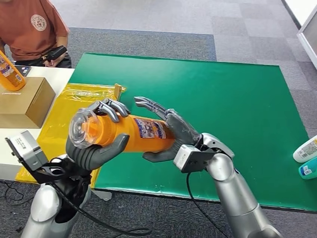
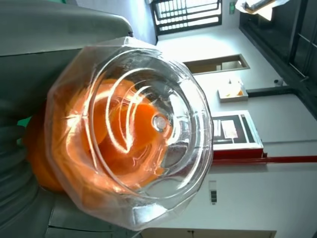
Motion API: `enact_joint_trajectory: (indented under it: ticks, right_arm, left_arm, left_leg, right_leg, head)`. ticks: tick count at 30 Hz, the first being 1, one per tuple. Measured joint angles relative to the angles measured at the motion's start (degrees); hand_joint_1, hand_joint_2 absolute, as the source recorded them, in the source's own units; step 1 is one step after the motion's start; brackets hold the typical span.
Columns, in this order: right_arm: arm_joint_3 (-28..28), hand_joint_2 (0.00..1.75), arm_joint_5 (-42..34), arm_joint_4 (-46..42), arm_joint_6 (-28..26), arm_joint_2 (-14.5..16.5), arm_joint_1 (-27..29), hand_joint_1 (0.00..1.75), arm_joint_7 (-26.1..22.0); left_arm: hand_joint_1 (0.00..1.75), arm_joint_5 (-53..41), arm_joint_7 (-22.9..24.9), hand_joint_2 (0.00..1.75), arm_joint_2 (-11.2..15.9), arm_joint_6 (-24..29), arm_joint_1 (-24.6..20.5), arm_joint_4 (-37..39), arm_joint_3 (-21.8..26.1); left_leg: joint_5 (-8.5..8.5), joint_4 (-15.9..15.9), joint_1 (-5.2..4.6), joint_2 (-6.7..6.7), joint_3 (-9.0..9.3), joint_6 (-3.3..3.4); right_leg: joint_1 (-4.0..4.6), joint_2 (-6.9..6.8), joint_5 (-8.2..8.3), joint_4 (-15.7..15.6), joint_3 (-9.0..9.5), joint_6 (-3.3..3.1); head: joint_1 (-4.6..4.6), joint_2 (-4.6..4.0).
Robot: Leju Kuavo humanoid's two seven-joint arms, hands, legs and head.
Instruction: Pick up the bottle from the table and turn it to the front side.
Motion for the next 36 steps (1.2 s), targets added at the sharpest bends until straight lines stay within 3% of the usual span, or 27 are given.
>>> enact_joint_trajectory:
  ticks: [5, 13, 17, 27, 36]
  right_arm:
    - [0.0, 1.75, -0.1, -0.1, -0.3, 0.0, 0.0, 0.0, 0.5]
    - [0.0, 1.75, -0.1, -0.1, -0.3, 0.0, 0.0, 0.0, 0.6]
    - [0.0, 1.75, -0.1, -0.1, -0.4, 0.1, 0.0, 0.0, 1.1]
    - [0.0, 1.75, -0.7, -0.9, -1.0, 1.0, -0.2, 0.0, 3.4]
    - [0.0, 1.75, -2.3, -1.7, -0.9, 2.7, -1.9, 0.0, 5.9]
  left_arm:
    - [1.75, -6.6, 0.0, 1.75, -0.1, 3.5, 0.1, -0.1, 0.5]
    - [1.75, -8.4, 0.1, 1.75, -0.3, 4.3, 0.1, -0.1, 0.7]
    - [1.75, -13.8, 0.3, 1.75, -0.8, 6.4, 0.1, -0.1, 1.5]
    - [1.75, -43.2, 3.5, 1.75, -3.4, 14.6, 0.1, -0.7, 4.6]
    - [1.75, -66.1, 7.1, 1.75, -3.8, 20.0, 0.4, 1.2, 9.6]
  left_leg:
    - [0.0, 0.0, 0.0, 0.0, 0.0, 0.0]
    - [0.0, 0.0, 0.0, 0.0, 0.0, 0.0]
    - [0.0, 0.0, 0.0, 0.0, 0.0, 0.0]
    - [0.02, 0.0, 0.0, 0.0, 0.0, -0.01]
    - [0.07, 0.0, 0.01, 0.0, 0.0, -0.03]
  right_leg:
    - [0.0, 0.0, 0.0, 0.0, 0.0, 0.0]
    - [0.0, 0.0, 0.0, 0.0, 0.0, 0.0]
    - [0.0, 0.0, 0.0, 0.0, 0.0, 0.0]
    - [0.0, 0.0, 0.02, 0.0, 0.01, 0.02]
    - [0.0, 0.0, 0.04, 0.0, 0.0, 0.01]
  head:
    - [-0.01, 0.0]
    - [0.0, 0.0]
    - [-0.01, 0.0]
    - [0.0, 0.0]
    - [0.0, 0.0]
